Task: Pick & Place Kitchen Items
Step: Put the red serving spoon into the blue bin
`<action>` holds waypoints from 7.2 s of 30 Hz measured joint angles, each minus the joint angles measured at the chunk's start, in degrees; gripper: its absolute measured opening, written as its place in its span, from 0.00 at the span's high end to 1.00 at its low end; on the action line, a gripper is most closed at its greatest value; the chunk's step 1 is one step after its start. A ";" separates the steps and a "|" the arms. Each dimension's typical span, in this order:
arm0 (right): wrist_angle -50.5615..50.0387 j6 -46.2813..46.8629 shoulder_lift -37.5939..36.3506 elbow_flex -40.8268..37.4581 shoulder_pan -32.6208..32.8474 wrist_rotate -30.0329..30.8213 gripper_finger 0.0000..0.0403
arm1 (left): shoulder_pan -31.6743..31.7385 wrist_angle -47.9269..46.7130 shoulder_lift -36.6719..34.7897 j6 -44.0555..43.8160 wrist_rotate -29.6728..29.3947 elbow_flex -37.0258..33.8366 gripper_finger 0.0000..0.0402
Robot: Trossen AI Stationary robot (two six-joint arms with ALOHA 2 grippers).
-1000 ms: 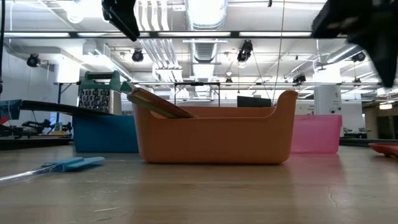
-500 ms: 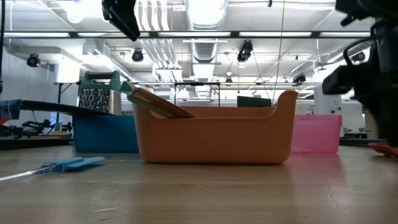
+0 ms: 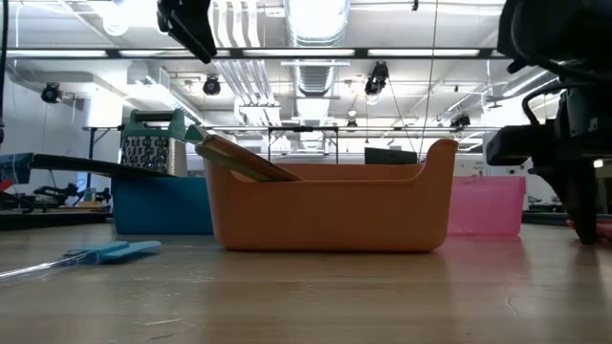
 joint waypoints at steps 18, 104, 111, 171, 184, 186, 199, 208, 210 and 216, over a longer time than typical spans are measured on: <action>-3.58 -5.75 1.57 0.02 -0.50 1.04 0.92 | -0.02 -0.04 0.04 0.35 1.35 0.00 0.36; 10.90 -99.47 -2.28 56.74 -21.78 47.51 0.92 | -10.91 53.18 16.01 -10.41 -7.76 2.93 0.40; 14.55 -102.31 -2.26 56.68 -22.07 44.54 0.92 | -10.10 55.12 17.70 -10.47 -7.78 2.86 0.40; -11.37 -101.47 -13.56 58.10 -21.82 42.19 0.56 | 4.31 -8.99 11.13 -9.82 23.07 31.67 0.83; -27.85 -83.76 -14.92 55.84 -21.28 42.35 0.58 | 18.25 -24.02 11.45 -5.45 64.03 26.21 0.83; -27.92 -83.81 -14.55 55.84 -21.13 42.26 0.59 | 18.94 -23.91 11.54 -4.19 67.05 21.58 0.83; -28.35 -84.28 -13.77 55.69 -20.03 41.68 0.62 | 21.87 -19.01 7.35 -0.87 71.02 -8.64 0.83; -28.31 -84.24 -13.73 54.13 -20.05 42.16 0.61 | 23.16 -4.16 7.72 -10.47 70.95 -21.76 0.83; -28.23 -84.16 -13.73 53.62 -20.05 42.16 0.62 | 23.91 -2.95 7.91 -12.29 70.95 -23.99 0.83; -28.17 -82.69 -13.73 51.72 -20.07 42.22 0.64 | 24.57 0.68 8.70 -14.46 71.81 -26.47 0.83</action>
